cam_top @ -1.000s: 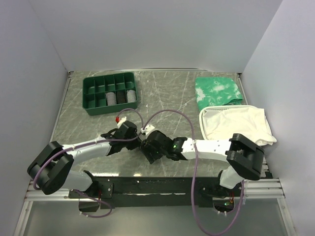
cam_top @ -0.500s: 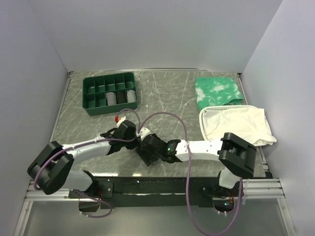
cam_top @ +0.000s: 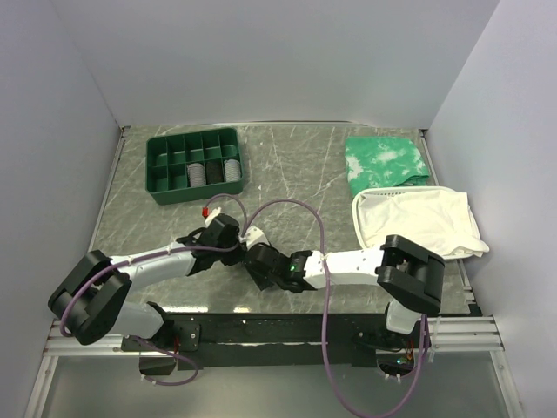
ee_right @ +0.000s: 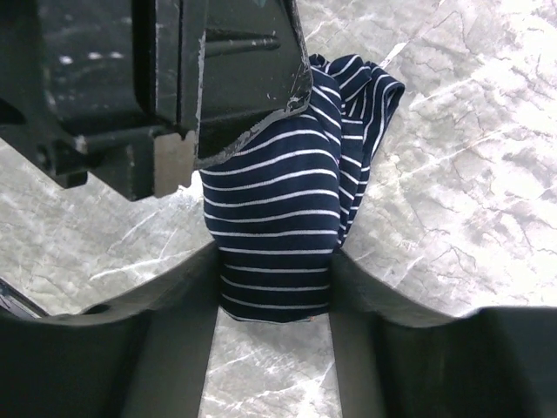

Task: Roll the underwear
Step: Roll the underwear to the center of the board, then pick up the underwear from the center of the board, then move the storage box to the center of the board.

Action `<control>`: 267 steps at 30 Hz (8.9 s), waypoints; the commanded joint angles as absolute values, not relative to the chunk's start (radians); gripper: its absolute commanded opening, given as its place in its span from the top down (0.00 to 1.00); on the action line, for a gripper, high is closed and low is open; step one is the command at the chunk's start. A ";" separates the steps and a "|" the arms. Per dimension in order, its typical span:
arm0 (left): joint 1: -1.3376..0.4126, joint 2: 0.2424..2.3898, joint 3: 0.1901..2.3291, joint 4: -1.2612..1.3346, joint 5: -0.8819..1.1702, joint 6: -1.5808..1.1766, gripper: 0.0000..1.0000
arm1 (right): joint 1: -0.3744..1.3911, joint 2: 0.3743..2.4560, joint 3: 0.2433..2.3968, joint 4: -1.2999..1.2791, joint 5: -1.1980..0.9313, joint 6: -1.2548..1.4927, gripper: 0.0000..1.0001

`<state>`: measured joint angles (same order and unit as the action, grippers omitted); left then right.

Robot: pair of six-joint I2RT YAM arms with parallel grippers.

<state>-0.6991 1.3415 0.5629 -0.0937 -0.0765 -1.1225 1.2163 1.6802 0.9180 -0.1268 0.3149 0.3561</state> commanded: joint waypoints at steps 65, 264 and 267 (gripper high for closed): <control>-0.811 1.026 0.221 0.218 -0.279 -1.304 0.30 | 0.819 1.804 0.632 0.299 -0.480 0.792 0.86; -0.201 1.316 1.098 -0.354 0.066 -0.851 0.01 | 0.877 1.718 1.468 -0.409 0.373 0.439 1.00; -0.135 1.238 1.063 -0.359 0.052 -0.850 0.01 | 0.888 1.811 1.587 -0.468 0.396 0.449 1.00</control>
